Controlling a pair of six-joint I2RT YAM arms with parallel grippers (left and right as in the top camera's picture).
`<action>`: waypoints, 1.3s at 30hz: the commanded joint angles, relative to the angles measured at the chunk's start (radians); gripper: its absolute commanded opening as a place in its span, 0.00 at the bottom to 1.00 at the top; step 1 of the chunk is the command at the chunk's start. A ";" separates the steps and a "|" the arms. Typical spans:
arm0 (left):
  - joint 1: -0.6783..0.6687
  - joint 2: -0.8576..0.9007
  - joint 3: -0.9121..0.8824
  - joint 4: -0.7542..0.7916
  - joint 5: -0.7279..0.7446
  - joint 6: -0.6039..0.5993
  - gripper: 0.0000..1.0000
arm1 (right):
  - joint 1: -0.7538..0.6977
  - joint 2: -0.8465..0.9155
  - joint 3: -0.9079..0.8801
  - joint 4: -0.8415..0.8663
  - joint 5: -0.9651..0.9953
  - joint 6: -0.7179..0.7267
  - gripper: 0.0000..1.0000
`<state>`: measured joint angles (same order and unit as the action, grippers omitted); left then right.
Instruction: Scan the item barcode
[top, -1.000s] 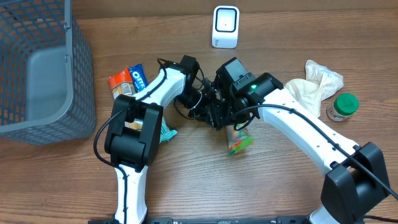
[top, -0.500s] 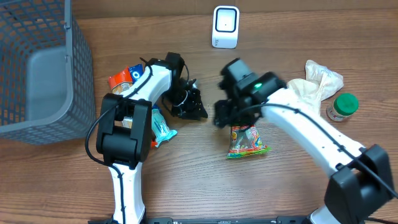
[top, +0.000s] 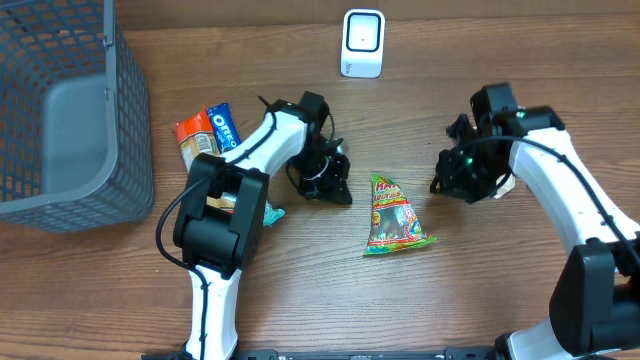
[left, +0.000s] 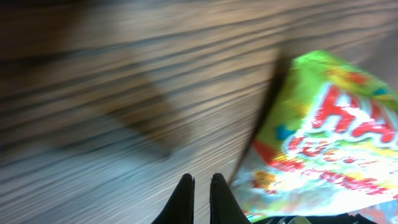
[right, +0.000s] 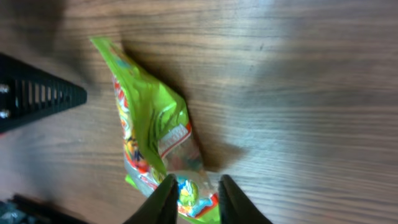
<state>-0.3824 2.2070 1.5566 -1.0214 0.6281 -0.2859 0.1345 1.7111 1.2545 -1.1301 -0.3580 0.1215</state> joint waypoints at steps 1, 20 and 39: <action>-0.026 0.005 0.001 0.023 0.072 -0.007 0.04 | 0.005 -0.022 -0.072 0.041 -0.055 -0.013 0.15; -0.071 0.005 0.001 0.079 0.078 -0.072 0.04 | 0.008 -0.020 -0.369 0.398 -0.142 0.246 0.04; -0.097 0.005 0.001 0.096 0.026 -0.135 0.04 | 0.069 -0.024 -0.427 0.569 -0.404 0.241 0.04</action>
<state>-0.4747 2.2070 1.5566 -0.9268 0.6685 -0.3954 0.1978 1.7107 0.8299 -0.5793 -0.6456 0.3660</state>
